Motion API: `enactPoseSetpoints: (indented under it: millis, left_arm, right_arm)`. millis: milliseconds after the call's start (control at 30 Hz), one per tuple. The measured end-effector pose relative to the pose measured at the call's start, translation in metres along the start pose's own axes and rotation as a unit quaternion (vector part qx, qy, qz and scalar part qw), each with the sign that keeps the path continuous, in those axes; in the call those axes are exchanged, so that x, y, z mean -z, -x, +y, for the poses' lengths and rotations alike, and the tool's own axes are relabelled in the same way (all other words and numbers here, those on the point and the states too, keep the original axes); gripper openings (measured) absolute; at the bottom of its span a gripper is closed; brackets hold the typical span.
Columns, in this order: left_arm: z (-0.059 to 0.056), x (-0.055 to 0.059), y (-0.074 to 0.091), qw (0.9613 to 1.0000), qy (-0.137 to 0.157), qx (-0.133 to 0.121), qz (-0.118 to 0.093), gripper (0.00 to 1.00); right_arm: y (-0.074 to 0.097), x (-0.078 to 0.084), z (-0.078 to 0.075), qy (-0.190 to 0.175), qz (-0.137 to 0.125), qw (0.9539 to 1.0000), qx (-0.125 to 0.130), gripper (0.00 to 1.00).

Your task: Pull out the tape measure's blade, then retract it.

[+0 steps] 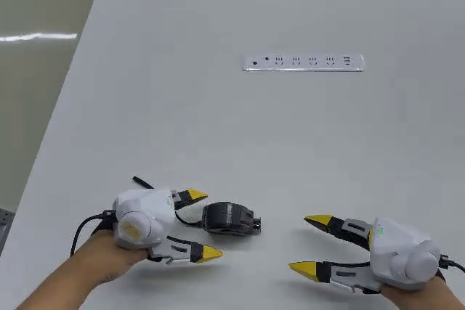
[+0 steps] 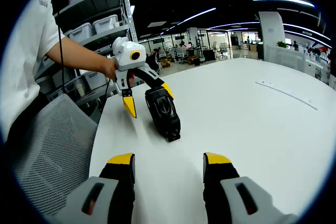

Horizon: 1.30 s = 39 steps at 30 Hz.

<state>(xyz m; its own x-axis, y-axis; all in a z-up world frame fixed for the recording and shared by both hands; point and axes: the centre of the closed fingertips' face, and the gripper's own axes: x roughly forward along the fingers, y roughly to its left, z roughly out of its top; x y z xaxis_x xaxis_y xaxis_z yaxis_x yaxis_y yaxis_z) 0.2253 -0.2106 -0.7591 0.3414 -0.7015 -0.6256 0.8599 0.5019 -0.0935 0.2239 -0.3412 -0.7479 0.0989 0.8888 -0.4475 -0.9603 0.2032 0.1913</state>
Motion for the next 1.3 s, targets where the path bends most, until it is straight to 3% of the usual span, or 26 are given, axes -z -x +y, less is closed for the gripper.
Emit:
enactPoseSetpoints:
  millis: [600,1300]
  left_arm:
    - [0.006,0.001,-0.008,0.9999,0.001,0.008,0.011,0.54]
    - [0.004,0.0,-0.014,0.9996,-0.003,0.022,0.015,0.43]
  right_arm:
    - [-0.017,-0.003,-0.007,-0.006,-0.001,0.9999,-0.009,0.5]
    - [-0.029,-0.004,-0.009,-0.014,-0.003,0.9996,-0.023,0.48]
